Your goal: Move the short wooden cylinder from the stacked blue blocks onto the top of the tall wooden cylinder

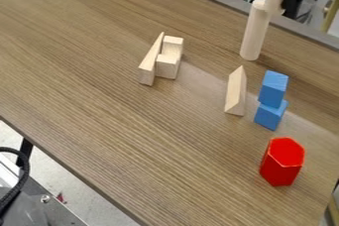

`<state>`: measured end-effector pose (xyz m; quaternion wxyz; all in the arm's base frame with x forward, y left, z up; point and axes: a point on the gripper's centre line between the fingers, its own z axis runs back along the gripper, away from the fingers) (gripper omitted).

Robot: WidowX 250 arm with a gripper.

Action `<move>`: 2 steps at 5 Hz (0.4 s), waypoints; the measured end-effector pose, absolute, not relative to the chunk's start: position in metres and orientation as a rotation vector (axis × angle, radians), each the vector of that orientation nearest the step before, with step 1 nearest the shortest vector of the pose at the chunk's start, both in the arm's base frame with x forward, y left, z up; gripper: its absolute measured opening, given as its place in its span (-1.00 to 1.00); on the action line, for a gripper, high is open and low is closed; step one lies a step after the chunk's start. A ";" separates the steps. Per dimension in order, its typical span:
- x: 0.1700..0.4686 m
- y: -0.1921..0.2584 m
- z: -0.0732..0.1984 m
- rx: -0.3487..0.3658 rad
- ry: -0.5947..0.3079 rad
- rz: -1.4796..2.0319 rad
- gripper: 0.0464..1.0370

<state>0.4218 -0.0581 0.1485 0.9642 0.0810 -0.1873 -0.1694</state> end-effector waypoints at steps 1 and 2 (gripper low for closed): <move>0.426 -0.056 0.159 0.141 -0.396 -0.323 -0.03; 0.429 -0.051 0.151 0.132 -0.364 -0.306 -0.03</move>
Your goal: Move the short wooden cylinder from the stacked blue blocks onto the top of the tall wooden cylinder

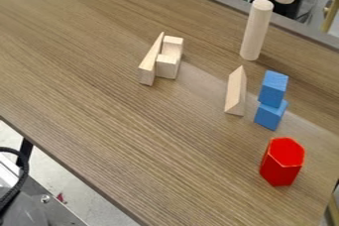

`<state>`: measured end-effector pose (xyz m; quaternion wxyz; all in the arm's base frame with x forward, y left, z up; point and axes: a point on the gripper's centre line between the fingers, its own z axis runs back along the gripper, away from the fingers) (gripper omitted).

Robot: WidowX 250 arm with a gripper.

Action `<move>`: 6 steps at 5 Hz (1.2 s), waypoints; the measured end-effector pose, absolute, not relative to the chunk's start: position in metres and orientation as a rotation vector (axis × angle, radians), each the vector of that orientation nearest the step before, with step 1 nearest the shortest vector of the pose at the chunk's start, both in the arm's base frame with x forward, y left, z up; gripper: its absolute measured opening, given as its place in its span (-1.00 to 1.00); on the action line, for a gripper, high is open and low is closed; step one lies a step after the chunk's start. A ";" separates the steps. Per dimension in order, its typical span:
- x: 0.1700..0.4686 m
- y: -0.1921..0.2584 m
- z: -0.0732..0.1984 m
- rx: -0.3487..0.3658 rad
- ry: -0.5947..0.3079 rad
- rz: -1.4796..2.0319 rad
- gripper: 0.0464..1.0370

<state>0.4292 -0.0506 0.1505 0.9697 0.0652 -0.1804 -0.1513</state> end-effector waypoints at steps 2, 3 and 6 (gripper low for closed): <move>0.440 -0.037 0.139 0.101 -0.327 -0.264 -0.03; 0.445 -0.030 0.142 0.097 -0.334 -0.245 -0.03; 0.449 -0.020 0.137 0.092 -0.322 -0.227 -0.03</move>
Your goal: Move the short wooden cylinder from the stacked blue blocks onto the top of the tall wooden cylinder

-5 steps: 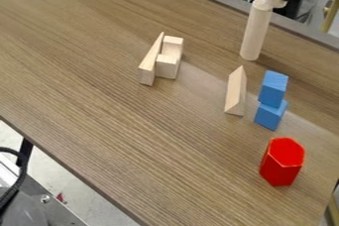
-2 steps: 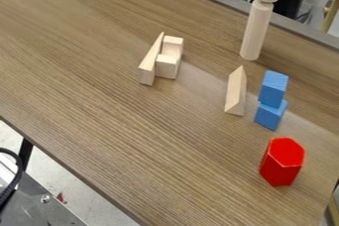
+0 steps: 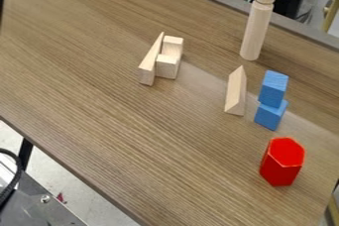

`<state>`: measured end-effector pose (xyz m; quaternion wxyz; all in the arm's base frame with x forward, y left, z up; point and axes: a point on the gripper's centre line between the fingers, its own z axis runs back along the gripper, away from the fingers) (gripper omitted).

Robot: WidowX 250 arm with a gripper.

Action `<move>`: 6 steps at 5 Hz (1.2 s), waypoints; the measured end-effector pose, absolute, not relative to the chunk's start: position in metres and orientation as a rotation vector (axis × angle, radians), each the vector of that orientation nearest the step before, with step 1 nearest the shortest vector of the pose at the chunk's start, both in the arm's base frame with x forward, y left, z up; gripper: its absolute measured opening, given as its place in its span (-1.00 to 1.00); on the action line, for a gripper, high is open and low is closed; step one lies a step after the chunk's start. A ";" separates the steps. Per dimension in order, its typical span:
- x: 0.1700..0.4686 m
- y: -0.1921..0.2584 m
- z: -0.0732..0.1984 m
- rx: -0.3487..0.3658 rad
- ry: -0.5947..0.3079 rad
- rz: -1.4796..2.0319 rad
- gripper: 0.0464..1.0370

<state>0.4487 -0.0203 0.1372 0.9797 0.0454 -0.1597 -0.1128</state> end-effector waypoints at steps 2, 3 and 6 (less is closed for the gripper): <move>0.448 -0.020 0.137 0.087 -0.318 -0.231 -0.03; 0.448 -0.020 0.137 0.079 -0.317 -0.229 -0.03; 0.448 -0.020 0.137 0.079 -0.318 -0.226 -0.03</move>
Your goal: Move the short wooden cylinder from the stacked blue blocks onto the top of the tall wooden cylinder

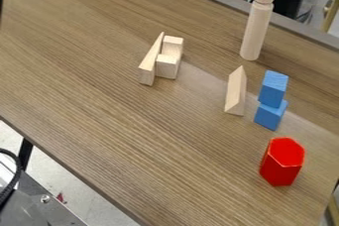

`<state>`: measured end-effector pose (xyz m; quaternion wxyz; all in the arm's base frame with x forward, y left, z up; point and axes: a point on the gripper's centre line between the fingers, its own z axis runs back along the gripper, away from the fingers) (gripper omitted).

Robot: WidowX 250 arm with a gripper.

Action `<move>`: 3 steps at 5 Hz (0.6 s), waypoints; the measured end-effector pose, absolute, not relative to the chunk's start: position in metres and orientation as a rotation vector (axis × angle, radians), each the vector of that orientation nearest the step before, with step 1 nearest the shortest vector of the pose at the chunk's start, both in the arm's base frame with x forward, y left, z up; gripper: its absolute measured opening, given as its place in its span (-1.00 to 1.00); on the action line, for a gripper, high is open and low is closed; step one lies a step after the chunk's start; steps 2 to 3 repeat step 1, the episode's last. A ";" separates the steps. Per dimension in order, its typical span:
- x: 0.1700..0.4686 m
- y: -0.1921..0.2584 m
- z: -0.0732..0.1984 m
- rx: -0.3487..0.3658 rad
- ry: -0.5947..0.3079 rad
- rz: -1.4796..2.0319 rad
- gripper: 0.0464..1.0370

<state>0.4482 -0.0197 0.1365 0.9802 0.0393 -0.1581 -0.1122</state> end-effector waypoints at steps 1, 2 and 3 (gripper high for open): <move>0.447 -0.020 0.134 0.080 -0.317 -0.225 -0.03; 0.447 -0.020 0.134 0.080 -0.317 -0.225 -0.03; 0.447 -0.020 0.134 0.080 -0.317 -0.225 -0.03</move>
